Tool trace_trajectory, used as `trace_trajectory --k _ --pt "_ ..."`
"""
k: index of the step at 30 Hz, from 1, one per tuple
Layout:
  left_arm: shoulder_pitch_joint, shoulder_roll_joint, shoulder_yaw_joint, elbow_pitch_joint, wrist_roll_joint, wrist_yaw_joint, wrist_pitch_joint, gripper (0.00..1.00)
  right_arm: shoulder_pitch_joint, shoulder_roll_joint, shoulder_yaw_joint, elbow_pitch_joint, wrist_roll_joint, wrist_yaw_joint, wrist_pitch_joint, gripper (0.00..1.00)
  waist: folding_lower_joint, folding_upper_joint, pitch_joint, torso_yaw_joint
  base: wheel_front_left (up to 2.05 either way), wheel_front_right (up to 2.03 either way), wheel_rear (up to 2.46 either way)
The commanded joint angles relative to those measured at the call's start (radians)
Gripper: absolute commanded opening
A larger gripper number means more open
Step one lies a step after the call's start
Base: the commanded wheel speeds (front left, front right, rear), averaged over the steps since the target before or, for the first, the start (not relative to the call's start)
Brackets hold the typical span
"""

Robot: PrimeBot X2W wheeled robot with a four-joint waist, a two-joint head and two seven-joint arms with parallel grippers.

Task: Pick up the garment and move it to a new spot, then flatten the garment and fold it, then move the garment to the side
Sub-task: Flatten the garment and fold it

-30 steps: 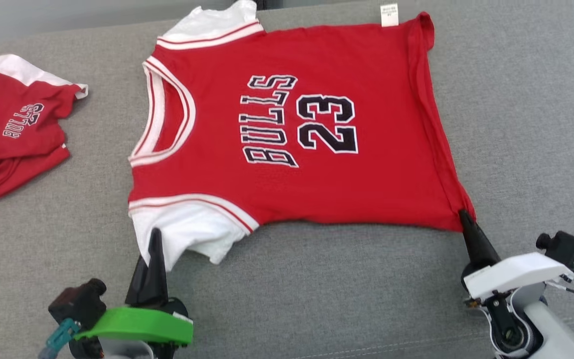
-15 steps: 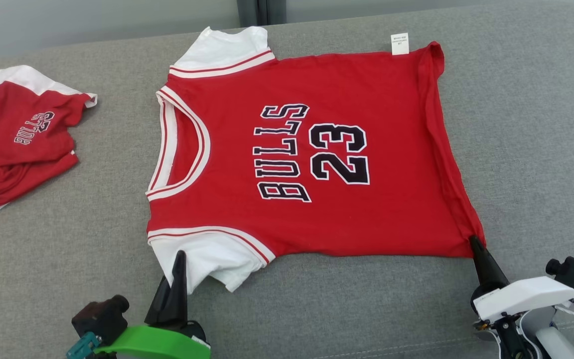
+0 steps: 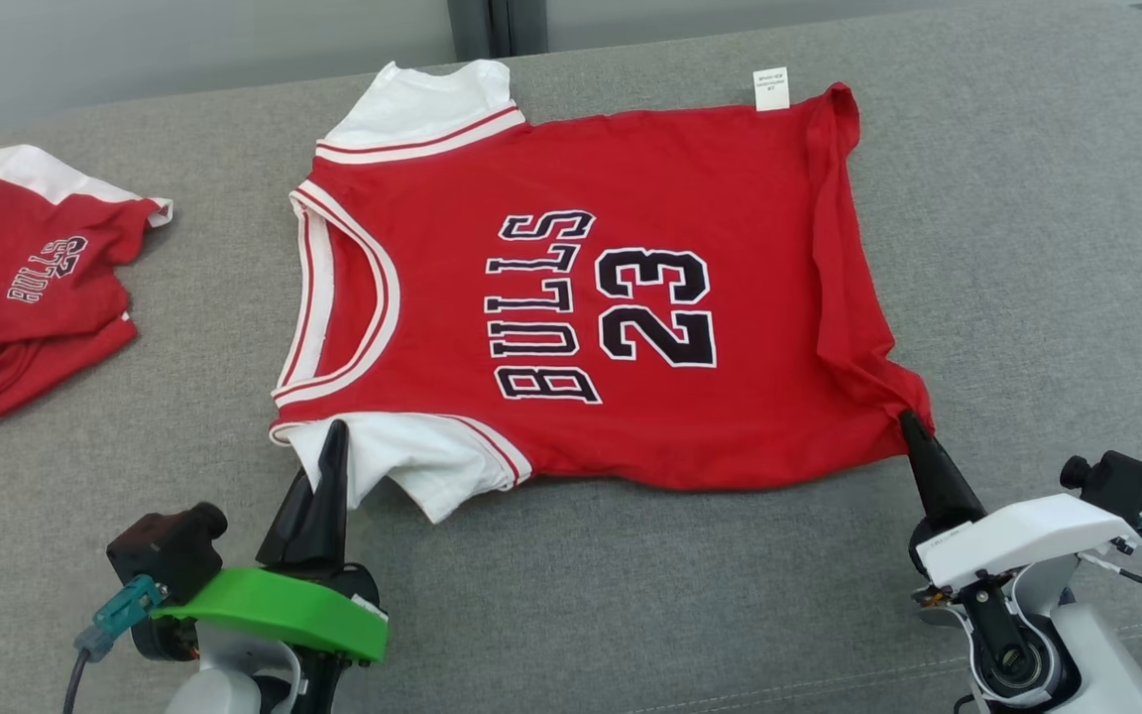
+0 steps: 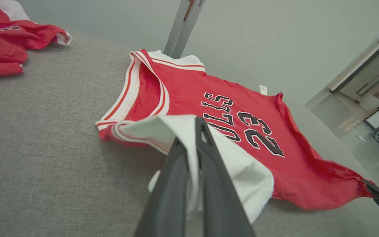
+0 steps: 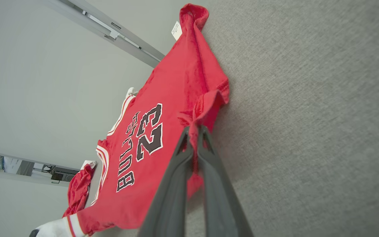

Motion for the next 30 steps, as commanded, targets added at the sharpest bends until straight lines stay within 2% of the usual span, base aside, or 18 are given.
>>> trace_trajectory --k 1,10,15,23,30 --pt "-0.014 0.011 0.002 0.004 0.002 -0.006 0.000 0.00 0.002 0.011 -0.011 -0.016 -0.006 0.000 0.011 0.00 0.0001 0.0000 -0.001 -0.002 0.00 0.00 0.00" --pt "-0.034 0.012 0.007 0.018 -0.014 -0.007 0.001 0.00 0.037 0.078 -0.095 -0.111 0.001 0.000 0.090 0.00 0.0001 0.0000 -0.013 -0.009 0.00 0.00 0.00" --pt "-0.057 0.024 0.015 0.024 -0.026 -0.010 0.013 0.00 0.022 0.095 -0.150 -0.119 -0.021 0.000 0.128 0.00 0.0001 0.0000 -0.015 -0.012 0.00 0.00 0.00" --pt "-0.127 0.040 0.013 0.060 -0.031 -0.017 0.044 0.00 -0.049 0.115 -0.220 -0.061 -0.022 0.000 0.174 0.00 0.0001 0.0000 -0.003 -0.013 0.00 0.00 0.00" --pt "-0.268 0.056 -0.002 0.165 -0.018 -0.031 0.088 0.00 -0.189 0.119 -0.221 0.060 -0.037 0.000 0.188 0.00 0.0001 0.0000 0.043 -0.019 0.00 0.00 0.00"
